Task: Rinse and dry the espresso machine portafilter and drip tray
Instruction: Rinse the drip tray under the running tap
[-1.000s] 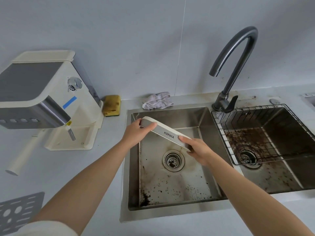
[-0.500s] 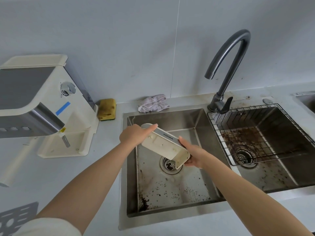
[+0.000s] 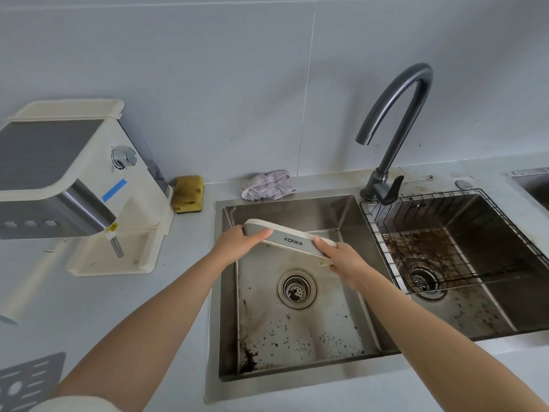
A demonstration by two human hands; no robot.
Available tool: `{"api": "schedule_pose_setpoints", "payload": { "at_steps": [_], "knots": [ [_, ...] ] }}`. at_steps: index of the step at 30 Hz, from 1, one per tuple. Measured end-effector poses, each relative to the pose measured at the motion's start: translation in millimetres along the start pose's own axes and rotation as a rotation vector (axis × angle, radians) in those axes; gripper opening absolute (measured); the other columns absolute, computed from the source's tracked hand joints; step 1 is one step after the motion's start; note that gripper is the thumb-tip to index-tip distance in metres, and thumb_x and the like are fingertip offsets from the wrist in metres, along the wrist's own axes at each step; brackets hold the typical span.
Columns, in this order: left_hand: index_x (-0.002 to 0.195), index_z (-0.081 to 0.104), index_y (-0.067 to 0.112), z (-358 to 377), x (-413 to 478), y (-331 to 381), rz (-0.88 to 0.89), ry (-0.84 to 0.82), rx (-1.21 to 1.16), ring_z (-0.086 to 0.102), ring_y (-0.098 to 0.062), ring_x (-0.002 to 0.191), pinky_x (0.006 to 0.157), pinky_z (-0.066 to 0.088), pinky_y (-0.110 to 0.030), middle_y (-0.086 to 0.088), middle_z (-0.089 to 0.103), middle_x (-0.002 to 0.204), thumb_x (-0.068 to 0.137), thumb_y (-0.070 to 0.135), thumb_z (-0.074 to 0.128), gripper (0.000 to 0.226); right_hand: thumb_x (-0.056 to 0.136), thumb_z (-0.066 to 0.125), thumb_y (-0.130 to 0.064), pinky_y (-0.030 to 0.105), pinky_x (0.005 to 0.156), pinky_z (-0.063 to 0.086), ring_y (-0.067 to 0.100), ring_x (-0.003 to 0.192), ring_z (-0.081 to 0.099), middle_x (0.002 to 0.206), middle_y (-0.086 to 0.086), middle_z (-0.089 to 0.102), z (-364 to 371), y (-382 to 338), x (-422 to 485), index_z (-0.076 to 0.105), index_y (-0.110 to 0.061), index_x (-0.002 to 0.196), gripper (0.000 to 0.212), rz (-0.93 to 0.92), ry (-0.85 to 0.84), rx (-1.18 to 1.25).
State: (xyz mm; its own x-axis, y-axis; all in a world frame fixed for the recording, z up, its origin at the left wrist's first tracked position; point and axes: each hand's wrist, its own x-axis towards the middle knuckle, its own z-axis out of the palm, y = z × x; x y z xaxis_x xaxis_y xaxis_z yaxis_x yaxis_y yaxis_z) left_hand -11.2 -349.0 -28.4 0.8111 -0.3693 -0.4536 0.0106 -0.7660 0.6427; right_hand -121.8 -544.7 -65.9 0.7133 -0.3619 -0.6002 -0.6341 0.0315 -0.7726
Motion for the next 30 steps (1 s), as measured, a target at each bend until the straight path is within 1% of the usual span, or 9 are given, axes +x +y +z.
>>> {"api": "schedule_pose_setpoints", "payload": {
  "at_steps": [3,5,8,13,18,20,24,27,30],
  "knots": [
    [0.135,0.04,0.019,-0.5,-6.1,-4.2,0.104,-0.02,-0.167,0.05,-0.017,0.115,0.089,0.038,-0.026,0.002,0.053,0.124,0.086,0.048,0.056,0.059,0.082,0.063,-0.044,0.029,0.093,0.038,0.018,0.108,0.051,0.117,0.0,0.053,-3.6,-4.4,-7.0,0.049,-0.011,0.119,0.051,-0.15,0.074,-0.083],
    [0.136,0.035,0.022,-0.1,-11.2,-6.2,0.185,-0.036,-0.27,0.049,-0.013,0.113,0.087,0.036,-0.024,0.007,0.05,0.118,0.087,0.037,0.06,0.057,0.078,0.069,-0.04,0.026,0.091,0.042,0.019,0.116,0.05,0.128,0.002,0.052,-4.8,-6.3,-10.6,0.04,-0.008,0.133,0.07,-0.278,0.104,-0.122],
    [0.139,0.028,0.029,3.7,-15.3,-10.7,0.241,-0.048,-0.413,0.046,-0.008,0.111,0.089,0.034,-0.023,0.011,0.049,0.117,0.089,0.03,0.058,0.059,0.055,0.076,-0.05,0.017,0.072,0.043,0.013,0.099,0.057,0.109,-0.005,0.06,-5.6,-7.7,-16.2,0.047,-0.017,0.123,0.08,-0.432,0.106,-0.154],
    [0.139,0.032,0.034,12.7,-17.0,-18.6,0.168,-0.068,-0.848,0.047,-0.015,0.123,0.111,0.03,-0.037,0.004,0.054,0.126,0.085,0.048,0.056,0.061,0.062,0.084,-0.018,0.023,0.082,0.044,0.013,0.106,0.053,0.112,-0.006,0.058,-3.7,-9.6,-20.6,0.042,-0.025,0.122,0.073,-0.568,0.157,-0.194],
    [0.133,0.042,0.013,14.3,-22.0,-16.2,-0.011,-0.062,-1.235,0.057,-0.025,0.108,0.089,0.048,-0.041,-0.013,0.056,0.123,0.091,0.028,0.052,0.046,0.059,0.086,-0.021,0.023,0.086,0.047,0.015,0.112,0.052,0.117,-0.009,0.057,-3.9,-8.8,-27.8,0.038,-0.031,0.126,0.083,-0.605,0.147,-0.238],
    [0.124,0.047,0.01,13.2,-22.8,-16.3,-0.07,-0.091,-1.259,0.06,-0.025,0.101,0.08,0.051,-0.041,-0.013,0.061,0.113,0.091,0.027,0.053,0.038,0.06,0.086,-0.016,0.01,0.078,0.044,0.011,0.111,0.05,0.112,-0.016,0.055,-5.3,-9.9,-34.5,0.035,-0.035,0.126,0.086,-0.612,0.146,-0.263],
    [0.112,0.053,0.011,16.4,-23.1,-17.7,-0.121,-0.158,-1.225,0.06,-0.025,0.097,0.077,0.05,-0.041,-0.011,0.062,0.107,0.09,0.017,0.055,0.023,0.063,0.082,-0.005,-0.003,0.076,0.038,0.005,0.104,0.041,0.1,-0.029,0.043,-8.4,-10.3,-46.4,0.031,-0.013,0.139,0.091,-0.577,0.132,-0.294],
    [0.118,0.05,0.011,20.4,-21.0,-17.8,-0.125,-0.167,-1.21,0.058,-0.027,0.1,0.086,0.046,-0.046,-0.011,0.061,0.109,0.09,0.015,0.054,0.028,0.066,0.081,-0.01,0.012,0.089,0.041,0.006,0.105,0.043,0.103,-0.02,0.043,-10.2,-8.2,-50.5,0.029,-0.014,0.139,0.09,-0.503,0.099,-0.325],
    [0.106,0.053,0.012,25.4,-19.8,-15.2,-0.129,-0.164,-1.196,0.059,-0.026,0.095,0.086,0.045,-0.048,-0.01,0.062,0.103,0.091,0.013,0.054,0.016,0.077,0.073,-0.024,0.025,0.095,0.041,0.01,0.113,0.048,0.119,-0.014,0.05,-11.8,-3.0,-50.4,0.027,-0.019,0.142,0.08,-0.408,0.094,-0.269]
  ]
}}
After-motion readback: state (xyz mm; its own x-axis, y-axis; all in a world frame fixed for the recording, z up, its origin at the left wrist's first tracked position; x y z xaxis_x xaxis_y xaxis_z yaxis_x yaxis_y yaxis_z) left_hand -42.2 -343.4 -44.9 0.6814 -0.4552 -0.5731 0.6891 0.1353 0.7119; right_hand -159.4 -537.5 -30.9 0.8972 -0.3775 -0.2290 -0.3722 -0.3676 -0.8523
